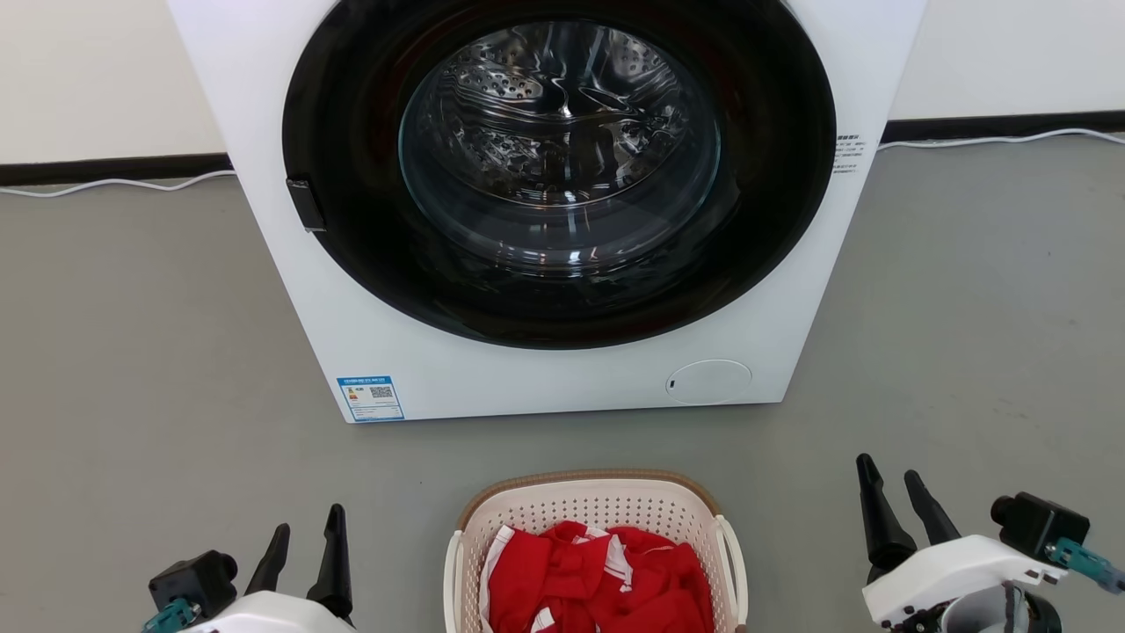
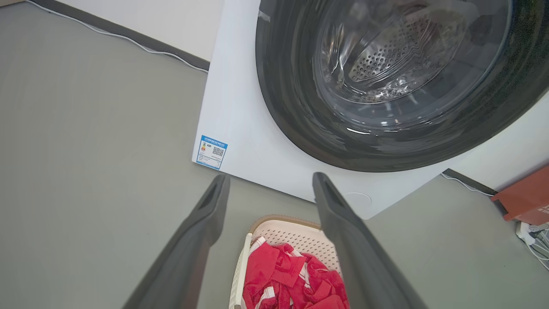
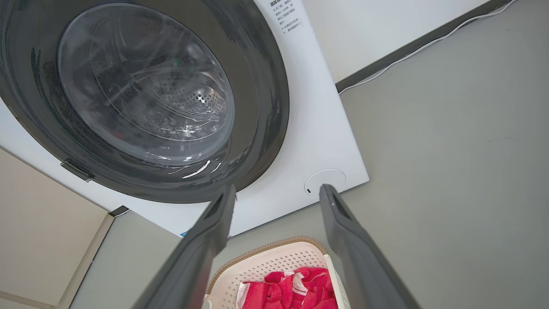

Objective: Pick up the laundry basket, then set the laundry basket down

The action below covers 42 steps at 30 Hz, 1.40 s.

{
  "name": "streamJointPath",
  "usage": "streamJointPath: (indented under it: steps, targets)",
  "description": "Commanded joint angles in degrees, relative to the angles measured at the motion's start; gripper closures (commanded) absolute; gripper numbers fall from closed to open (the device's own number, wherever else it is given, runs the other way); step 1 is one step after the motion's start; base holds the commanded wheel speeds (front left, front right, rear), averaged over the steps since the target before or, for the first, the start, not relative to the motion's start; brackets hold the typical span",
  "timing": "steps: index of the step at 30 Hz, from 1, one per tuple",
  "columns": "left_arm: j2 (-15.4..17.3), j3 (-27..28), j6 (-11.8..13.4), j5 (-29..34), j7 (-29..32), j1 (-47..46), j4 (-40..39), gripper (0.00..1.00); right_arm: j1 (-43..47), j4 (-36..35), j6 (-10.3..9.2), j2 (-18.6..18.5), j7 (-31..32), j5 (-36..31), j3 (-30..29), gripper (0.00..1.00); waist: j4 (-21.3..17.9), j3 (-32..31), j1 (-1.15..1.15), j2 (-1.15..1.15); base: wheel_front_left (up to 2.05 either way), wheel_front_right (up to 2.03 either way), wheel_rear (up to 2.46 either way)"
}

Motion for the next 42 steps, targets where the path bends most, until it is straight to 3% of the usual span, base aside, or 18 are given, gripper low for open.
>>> streamJointPath:
  steps: [1, 42]
  targets:
    - [1.06, 0.76, 0.64, 1.75, -0.92, -3.41, -1.04, 0.0, -2.54, -1.02, 0.13, -1.03, -1.05, -1.93, 1.1, 0.0, 0.0, 0.01, 0.0, 0.0, 0.0, 0.0, 0.0]
    - [1.41, -2.57, 1.7, 30.2, -7.78, -6.01, 2.8, 0.0, -7.74, 5.36, 0.19, -2.95, -7.92, -27.87, 7.47, 0.0, -0.18, 0.26, 0.0, 0.0, 0.0, 0.0, 0.0]
